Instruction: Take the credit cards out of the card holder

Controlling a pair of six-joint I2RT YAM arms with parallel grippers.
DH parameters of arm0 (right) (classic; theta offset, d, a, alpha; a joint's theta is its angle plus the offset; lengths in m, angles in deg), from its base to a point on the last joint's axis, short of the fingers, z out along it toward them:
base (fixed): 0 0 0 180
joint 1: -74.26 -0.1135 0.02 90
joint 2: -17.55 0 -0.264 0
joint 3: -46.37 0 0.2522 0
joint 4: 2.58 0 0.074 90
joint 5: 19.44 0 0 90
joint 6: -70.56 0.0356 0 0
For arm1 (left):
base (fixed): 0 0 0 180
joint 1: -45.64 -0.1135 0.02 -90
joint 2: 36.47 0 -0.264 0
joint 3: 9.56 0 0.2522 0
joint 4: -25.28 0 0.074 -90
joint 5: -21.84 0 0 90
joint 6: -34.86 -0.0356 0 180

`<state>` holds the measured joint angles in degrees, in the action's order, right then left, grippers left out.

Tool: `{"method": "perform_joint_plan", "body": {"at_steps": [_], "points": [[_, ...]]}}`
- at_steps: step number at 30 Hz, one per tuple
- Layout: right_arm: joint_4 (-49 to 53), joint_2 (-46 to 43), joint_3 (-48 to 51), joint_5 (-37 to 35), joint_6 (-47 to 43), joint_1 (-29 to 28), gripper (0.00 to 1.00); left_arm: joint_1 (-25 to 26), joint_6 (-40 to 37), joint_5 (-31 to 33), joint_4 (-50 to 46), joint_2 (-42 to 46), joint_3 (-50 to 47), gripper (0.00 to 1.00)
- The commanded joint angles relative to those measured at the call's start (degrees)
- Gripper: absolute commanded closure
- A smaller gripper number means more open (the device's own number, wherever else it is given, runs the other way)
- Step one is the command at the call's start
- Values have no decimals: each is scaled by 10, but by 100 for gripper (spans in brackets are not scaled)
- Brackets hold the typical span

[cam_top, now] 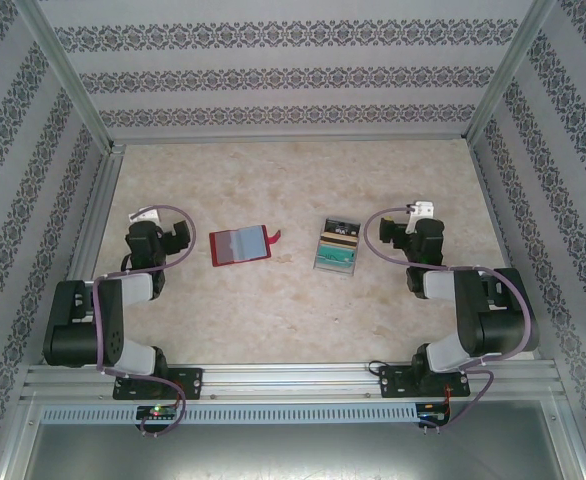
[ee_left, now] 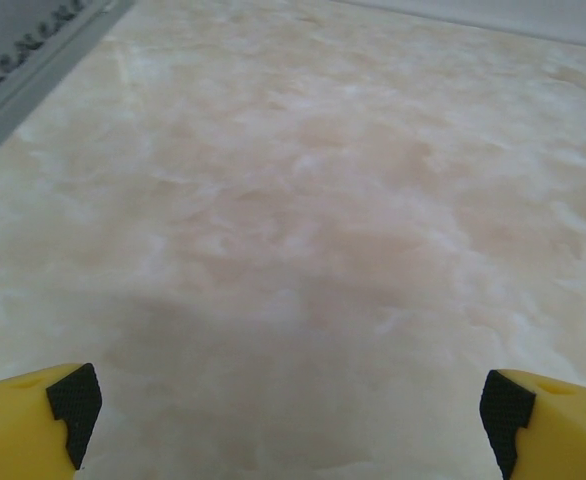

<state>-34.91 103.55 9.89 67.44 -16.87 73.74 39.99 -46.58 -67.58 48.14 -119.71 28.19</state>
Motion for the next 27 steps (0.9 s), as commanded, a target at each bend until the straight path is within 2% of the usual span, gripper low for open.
{"method": "perform_joint_plan", "body": {"at_steps": [1, 3, 5, 8, 9, 11, 12, 27], "points": [[-39, 1, 4, 30, -11, 1, 2, -2, -41, -95, 41, -15, 14, 0], [-39, 1, 4, 29, -12, 0, 2, 8, -69, -132, 59, -35, 16, 0], [-40, 1, 4, 29, -12, 0, 2, 33, -86, -90, 42, -43, 26, 0], [-41, 1, 4, 27, -12, 0, 2, 41, -74, -47, 157, -71, -17, 1], [-41, 1, 4, 24, -12, -2, 2, 41, -72, -34, 106, -57, -5, 1], [-40, 1, 4, 20, -12, -2, 2, 45, -76, -27, 131, -66, -9, 0], [-41, 2, 4, 19, -12, -3, 2, 47, -76, -23, 102, -58, -3, 0], [-41, 1, 4, 20, -12, -3, 2, 51, -84, -30, 102, -61, 1, 1]]}}
